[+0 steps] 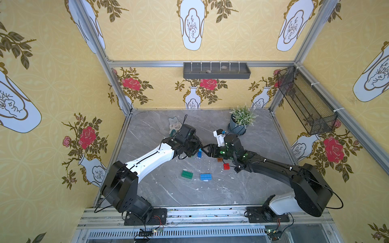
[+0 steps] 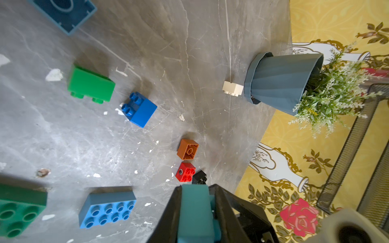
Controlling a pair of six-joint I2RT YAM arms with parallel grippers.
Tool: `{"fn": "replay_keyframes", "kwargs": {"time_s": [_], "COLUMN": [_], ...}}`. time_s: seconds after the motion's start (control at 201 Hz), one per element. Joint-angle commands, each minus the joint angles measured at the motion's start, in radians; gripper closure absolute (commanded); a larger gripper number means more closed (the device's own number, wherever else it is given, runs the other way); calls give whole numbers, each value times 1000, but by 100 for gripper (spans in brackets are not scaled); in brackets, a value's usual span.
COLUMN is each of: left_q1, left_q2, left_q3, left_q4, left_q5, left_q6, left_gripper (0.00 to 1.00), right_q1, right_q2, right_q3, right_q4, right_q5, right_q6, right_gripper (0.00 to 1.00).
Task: Assemble the number 1 with lego
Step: Assemble the lego brick with the lego brick.
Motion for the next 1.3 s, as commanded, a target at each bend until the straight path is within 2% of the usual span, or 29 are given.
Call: {"fn": "replay_keyframes", "kwargs": {"time_s": [0.0, 0.164, 0.348, 0.777, 0.901, 0.996, 1.08, 1.175, 1.24, 1.294], "left_q1": [1, 1, 1, 1, 1, 1, 1, 9, 25, 38], "left_q2": [0, 0, -11, -24, -37, -48, -61, -86, -106, -127], "left_q3": [-24, -28, -33, -45, -52, -60, -73, -110, -135, -143], "left_q4": [57, 74, 72, 84, 86, 86, 88, 139, 176, 165], "left_q5": [68, 76, 77, 84, 78, 68, 51, 37, 31, 9], "left_q6": [-50, -64, -71, -92, -95, -94, -89, -99, -108, -106], "left_gripper": [86, 87, 88, 88, 86, 76, 48, 27, 19, 16], "right_q1": [9, 19, 21, 20, 19, 17, 15, -1, -23, -45], "right_q2": [-8, -3, 11, 40, 39, 34, 28, 14, 1, -9], "right_q3": [-15, -25, -21, -6, -7, -13, -21, -41, -78, -99], "right_q4": [121, 153, 182, 220, 226, 229, 229, 229, 263, 265], "right_q5": [-2, 5, 35, 31, 29, 28, 29, 16, -6, -35], "right_q6": [-6, -11, 5, 13, 12, 13, 6, 0, -34, -78], "right_gripper": [37, 38, 44, 66, 74, 77, 78, 80, 81, 81]}}
